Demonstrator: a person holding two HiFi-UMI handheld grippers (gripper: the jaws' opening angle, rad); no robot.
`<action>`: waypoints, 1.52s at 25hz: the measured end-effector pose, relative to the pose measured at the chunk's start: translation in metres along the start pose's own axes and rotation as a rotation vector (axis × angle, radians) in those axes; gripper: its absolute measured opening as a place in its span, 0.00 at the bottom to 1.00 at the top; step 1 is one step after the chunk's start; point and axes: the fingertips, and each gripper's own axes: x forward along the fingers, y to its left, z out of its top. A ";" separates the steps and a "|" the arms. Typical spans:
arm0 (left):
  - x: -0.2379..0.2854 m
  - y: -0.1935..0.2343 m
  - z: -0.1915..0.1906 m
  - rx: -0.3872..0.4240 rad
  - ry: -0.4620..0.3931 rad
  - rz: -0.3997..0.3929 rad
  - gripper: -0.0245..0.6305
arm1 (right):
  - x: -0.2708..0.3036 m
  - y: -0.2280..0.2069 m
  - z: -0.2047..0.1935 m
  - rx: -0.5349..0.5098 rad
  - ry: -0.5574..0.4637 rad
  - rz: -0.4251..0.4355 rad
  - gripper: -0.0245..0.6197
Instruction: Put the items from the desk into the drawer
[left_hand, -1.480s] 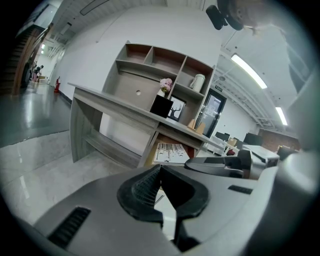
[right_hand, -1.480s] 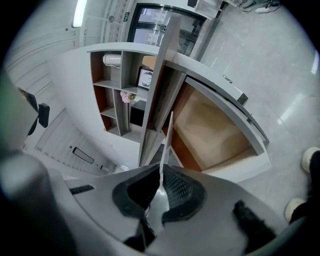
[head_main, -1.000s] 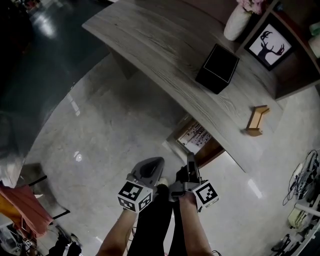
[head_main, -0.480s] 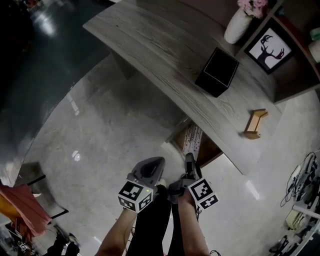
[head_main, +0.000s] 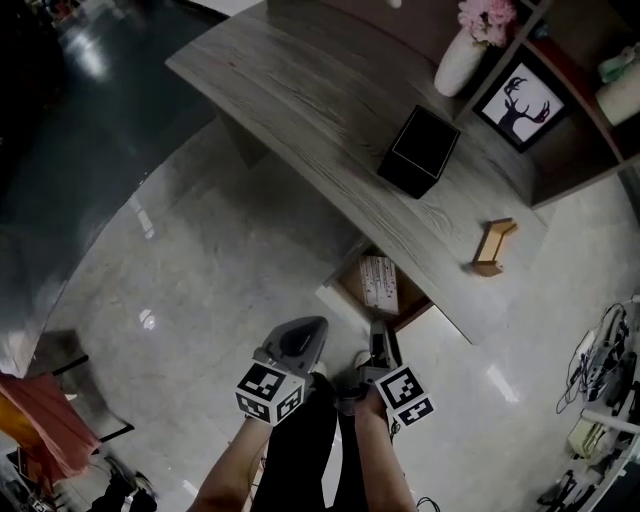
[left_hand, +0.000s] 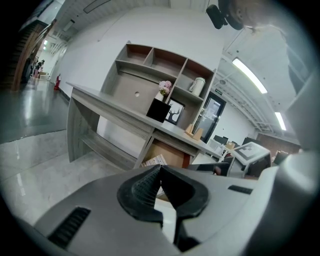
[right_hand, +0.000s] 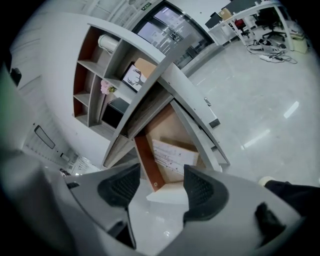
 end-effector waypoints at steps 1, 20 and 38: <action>-0.001 -0.003 0.002 0.002 -0.001 -0.003 0.05 | -0.004 0.005 0.002 -0.006 -0.001 0.013 0.46; -0.039 -0.062 0.097 0.064 -0.104 0.005 0.05 | -0.060 0.144 0.034 -0.382 0.117 0.341 0.45; -0.092 -0.127 0.212 0.208 -0.346 0.104 0.05 | -0.153 0.256 0.115 -0.828 -0.112 0.550 0.06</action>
